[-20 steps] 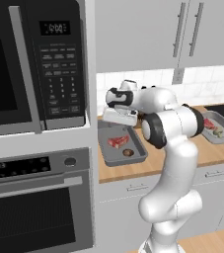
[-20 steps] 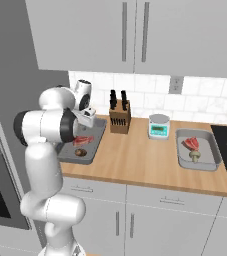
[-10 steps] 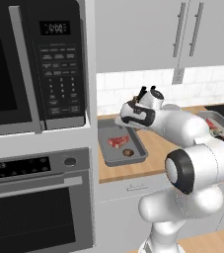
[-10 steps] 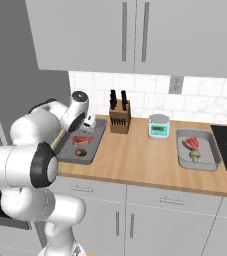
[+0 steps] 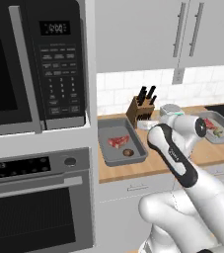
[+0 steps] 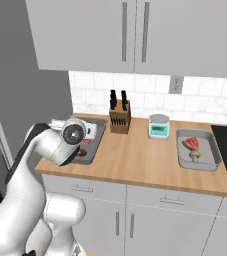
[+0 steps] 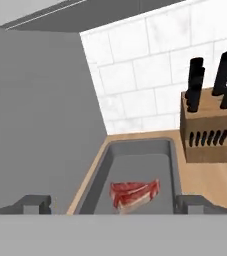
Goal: Place one mushroom and one steak in each tupperware on the nearby counter, to pack two identical lunches.
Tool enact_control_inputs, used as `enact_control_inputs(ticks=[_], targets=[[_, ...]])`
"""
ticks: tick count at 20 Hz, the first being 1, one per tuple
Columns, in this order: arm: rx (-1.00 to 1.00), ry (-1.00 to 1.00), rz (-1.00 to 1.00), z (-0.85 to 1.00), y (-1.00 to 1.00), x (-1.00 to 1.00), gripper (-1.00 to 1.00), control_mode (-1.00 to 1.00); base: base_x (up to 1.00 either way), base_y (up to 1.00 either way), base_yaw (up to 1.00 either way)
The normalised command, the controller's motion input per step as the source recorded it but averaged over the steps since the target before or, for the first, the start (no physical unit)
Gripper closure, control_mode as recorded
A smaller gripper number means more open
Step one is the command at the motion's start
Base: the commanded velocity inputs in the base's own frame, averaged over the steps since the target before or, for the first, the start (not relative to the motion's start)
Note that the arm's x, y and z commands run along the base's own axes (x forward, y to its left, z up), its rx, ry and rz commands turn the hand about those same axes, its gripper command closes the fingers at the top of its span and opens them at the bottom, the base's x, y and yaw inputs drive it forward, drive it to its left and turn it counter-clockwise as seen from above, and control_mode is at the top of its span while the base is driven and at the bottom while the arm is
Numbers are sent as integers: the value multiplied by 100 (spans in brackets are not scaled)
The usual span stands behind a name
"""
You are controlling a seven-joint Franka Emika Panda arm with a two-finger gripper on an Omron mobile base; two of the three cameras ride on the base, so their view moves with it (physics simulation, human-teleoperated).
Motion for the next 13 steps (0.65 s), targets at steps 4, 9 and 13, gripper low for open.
enact_control_inputs(ticks=[4,9,13], targets=[[3,-50,19,100,-50,-100,-100,-100,0,0,0],[8,-36,2,60,-30,-52,-100,-100,0,0,0],[0,-1,1,2,0,0,-100,-100,0,0,0]])
